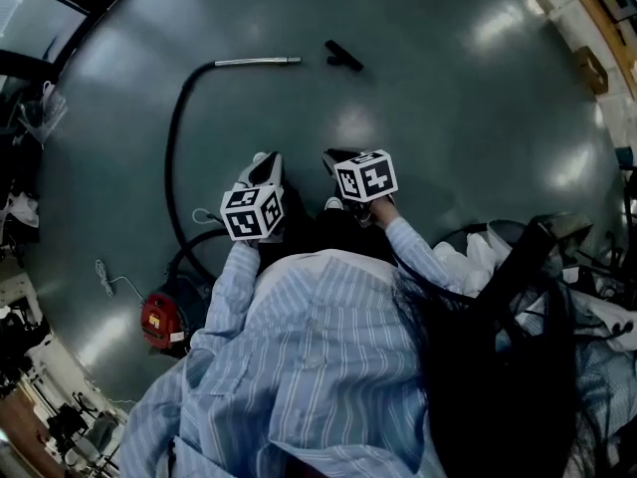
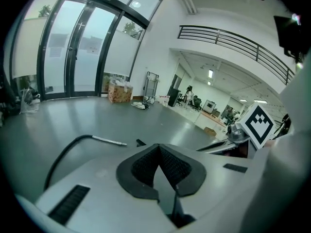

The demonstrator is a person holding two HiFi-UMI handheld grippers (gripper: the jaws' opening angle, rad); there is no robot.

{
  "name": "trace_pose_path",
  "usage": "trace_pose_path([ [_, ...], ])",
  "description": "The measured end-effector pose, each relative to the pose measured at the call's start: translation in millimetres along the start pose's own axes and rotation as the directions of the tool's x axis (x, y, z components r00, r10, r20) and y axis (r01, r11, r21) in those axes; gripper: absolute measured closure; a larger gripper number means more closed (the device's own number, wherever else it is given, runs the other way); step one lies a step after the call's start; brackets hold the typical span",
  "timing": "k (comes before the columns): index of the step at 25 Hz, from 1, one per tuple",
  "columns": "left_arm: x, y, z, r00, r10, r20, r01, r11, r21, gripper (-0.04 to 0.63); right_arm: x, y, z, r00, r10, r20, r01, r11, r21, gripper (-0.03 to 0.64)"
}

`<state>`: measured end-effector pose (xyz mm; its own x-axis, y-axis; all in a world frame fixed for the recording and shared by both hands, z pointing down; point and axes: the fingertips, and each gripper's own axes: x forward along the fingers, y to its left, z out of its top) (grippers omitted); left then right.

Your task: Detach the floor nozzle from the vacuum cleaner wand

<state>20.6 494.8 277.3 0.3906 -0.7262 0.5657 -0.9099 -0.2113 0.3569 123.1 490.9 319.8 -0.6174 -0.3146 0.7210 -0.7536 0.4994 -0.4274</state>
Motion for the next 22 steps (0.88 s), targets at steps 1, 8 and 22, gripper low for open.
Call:
trace_pose_path([
  [1, -6, 1, -2, 1.0, 0.017, 0.006, -0.017, 1.0, -0.01, 0.589, 1, 4, -3, 1.0, 0.017, -0.006, -0.017, 1.0, -0.005, 0.577],
  [8, -29, 16, -7, 0.995, 0.093, 0.03, -0.091, 0.995, -0.05, 0.589, 12, 30, -10, 0.996, 0.091, -0.027, -0.092, 0.995, -0.044, 0.577],
  [22, -43, 47, 7, 0.999, 0.04, 0.027, -0.04, 0.999, -0.003, 0.589, 38, 73, 11, 0.995, 0.097, -0.021, -0.098, 0.994, -0.042, 0.577],
])
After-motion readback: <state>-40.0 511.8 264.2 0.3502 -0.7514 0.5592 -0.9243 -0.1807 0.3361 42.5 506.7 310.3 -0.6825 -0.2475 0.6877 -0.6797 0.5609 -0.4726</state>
